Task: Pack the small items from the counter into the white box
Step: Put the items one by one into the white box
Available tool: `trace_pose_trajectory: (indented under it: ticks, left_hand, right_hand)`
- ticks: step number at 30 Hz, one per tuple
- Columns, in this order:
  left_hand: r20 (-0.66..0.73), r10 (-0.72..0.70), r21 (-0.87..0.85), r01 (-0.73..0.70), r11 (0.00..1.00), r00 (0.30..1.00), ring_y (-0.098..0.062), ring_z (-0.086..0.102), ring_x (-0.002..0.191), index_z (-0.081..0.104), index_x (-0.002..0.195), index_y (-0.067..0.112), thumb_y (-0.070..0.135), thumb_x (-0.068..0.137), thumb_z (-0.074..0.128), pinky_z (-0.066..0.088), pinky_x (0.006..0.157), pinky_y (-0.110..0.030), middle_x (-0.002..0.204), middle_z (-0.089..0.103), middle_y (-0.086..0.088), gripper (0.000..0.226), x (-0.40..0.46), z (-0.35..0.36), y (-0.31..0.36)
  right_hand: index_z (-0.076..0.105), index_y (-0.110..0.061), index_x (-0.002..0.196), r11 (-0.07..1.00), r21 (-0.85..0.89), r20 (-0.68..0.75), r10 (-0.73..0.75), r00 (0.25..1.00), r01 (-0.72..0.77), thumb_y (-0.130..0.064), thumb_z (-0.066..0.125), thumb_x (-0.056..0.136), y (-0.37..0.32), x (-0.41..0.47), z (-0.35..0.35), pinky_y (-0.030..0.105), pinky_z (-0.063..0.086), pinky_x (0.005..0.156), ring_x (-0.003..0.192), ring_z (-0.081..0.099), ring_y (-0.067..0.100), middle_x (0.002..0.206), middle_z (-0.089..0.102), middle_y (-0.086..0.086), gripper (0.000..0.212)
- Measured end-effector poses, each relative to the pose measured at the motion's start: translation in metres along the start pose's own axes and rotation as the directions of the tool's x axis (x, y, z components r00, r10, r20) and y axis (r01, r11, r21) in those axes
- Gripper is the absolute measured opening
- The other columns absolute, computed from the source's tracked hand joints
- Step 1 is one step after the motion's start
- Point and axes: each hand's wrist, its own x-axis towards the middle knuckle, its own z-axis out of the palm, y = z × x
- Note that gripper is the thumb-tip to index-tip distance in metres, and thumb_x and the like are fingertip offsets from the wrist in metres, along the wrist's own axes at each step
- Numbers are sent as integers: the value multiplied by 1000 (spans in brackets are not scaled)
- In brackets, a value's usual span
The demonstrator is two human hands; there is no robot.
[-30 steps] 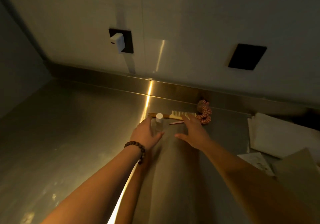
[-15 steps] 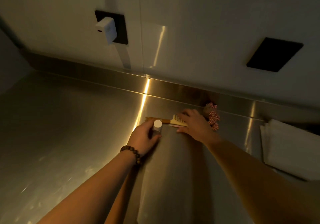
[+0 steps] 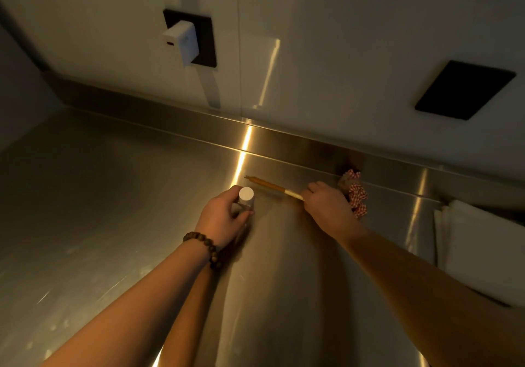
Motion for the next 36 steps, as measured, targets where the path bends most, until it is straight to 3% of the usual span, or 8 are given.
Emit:
trace_pose_trajectory:
  ticks: [6, 14, 17, 20, 25, 30, 33, 36]
  left_hand:
    - [-12, 9, -12, -9, 1000, 1000, -10, 48, 98, 53, 114, 30, 23, 84, 65, 41, 87, -31, 103, 53, 16, 33, -10, -14, 7]
    - [-52, 42, -14, -43, 999, 998, -12, 54, 96, 57, 108, 28, 25, 81, 68, 45, 83, -31, 97, 57, 16, 29, -24, -24, 11]
    - [-32, 46, -4, -46, 999, 998, -12, 54, 96, 56, 107, 32, 28, 81, 67, 44, 82, -32, 99, 58, 15, 29, -29, -23, 11]
    - [-32, 65, 0, -65, 998, 997, -10, 53, 95, 56, 106, 32, 27, 81, 68, 42, 81, -29, 98, 58, 16, 28, -31, -21, 12]
    - [-23, 75, 7, -75, 997, 997, -12, 53, 93, 57, 107, 27, 27, 81, 68, 44, 80, -31, 99, 60, 10, 29, -30, -17, 15]
    - [-27, 65, 20, -64, 998, 998, -10, 50, 92, 56, 109, 27, 28, 82, 67, 39, 77, -28, 98, 55, 13, 29, -28, -18, 14]
    - [-31, 46, 16, -46, 999, 998, -9, 48, 91, 56, 111, 27, 28, 82, 68, 36, 75, -26, 97, 53, 13, 31, -27, -20, 13]
    - [-32, 52, 15, -52, 999, 998, -9, 48, 90, 55, 112, 28, 28, 81, 68, 37, 74, -27, 95, 53, 13, 34, -27, -21, 18]
  right_hand:
    - [67, -8, 94, 919, 316, 23, 241, 970, -236, -25, 51, 94, -10, -3, -11, 33, 41, 66, 82, 57, 25, 87, 59, 9, 22]
    - [55, -13, 104, 575, 731, 123, 417, 900, -367, -13, 50, 95, -24, -17, -34, 30, 46, 58, 71, 61, 21, 84, 63, 9, 11]
    - [58, -9, 114, 499, 756, 192, 450, 872, -424, -2, 50, 91, -17, -22, -36, 40, 51, 73, 82, 59, 24, 92, 61, 12, 25]
    - [63, -1, 100, 462, 715, 275, 505, 818, -525, -9, 63, 85, -15, -24, -33, 41, 51, 74, 82, 61, 31, 86, 63, 17, 16]
    - [57, -11, 92, 631, 566, 276, 462, 843, -531, -28, 82, 69, -34, -23, -27, 28, 38, 65, 84, 59, 26, 89, 61, 7, 38]
    - [60, -7, 95, 632, 514, 279, 516, 810, -580, -12, 73, 76, -38, -17, -20, 35, 47, 73, 91, 62, 30, 98, 66, 14, 24]
    - [57, -11, 80, 469, 636, 358, 523, 773, -612, -5, 70, 77, -35, -17, -25, 33, 47, 68, 79, 61, 25, 86, 64, 12, 14]
    - [59, -12, 81, 127, 794, 461, 513, 724, -595, -1, 65, 81, -33, -24, -38, 36, 51, 68, 69, 59, 22, 79, 63, 13, 13]
